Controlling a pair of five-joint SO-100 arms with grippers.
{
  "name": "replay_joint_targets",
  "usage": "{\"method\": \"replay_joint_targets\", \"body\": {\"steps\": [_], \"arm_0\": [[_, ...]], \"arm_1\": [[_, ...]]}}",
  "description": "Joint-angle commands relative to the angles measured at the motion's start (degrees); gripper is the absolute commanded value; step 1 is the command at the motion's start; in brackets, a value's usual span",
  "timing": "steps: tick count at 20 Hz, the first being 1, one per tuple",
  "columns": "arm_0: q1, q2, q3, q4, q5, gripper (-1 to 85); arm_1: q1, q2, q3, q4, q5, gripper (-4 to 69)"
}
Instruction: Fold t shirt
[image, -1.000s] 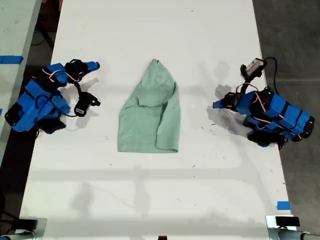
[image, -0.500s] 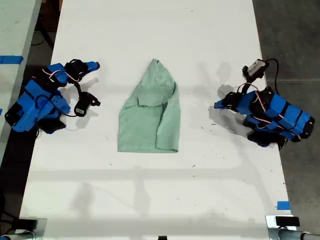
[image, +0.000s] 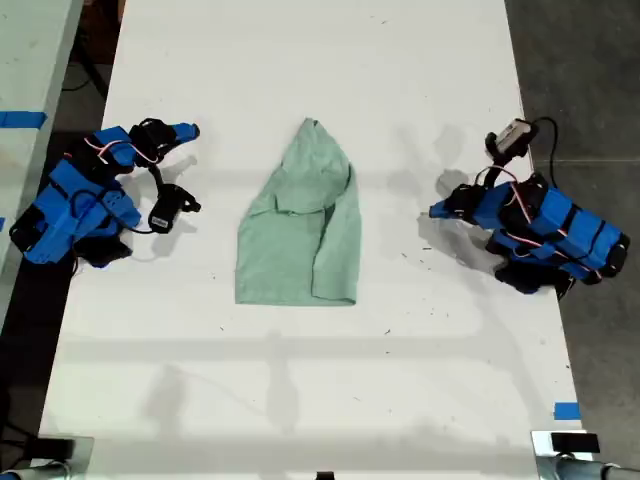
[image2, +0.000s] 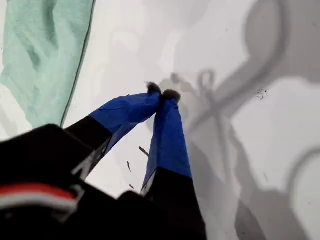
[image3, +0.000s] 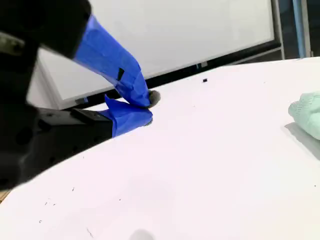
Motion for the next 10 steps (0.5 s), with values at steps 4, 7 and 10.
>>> {"method": "replay_joint_targets", "body": {"steps": [4, 7, 10], "arm_0": [[0.4, 0.5, 2.2, -1.0, -0.1, -0.2], [0.4, 0.5, 2.2, -1.0, 0.1, -0.2], [0.4, 0.5, 2.2, -0.9, -0.4, -0.2]], "arm_1": [[0.1, 0.8, 2.2, 0.4, 2.6, 1.3], [-1.2, 0.8, 2.3, -0.4, 3.0, 1.3], [2.4, 0.8, 2.5, -0.2, 1.1, 1.3]]}}
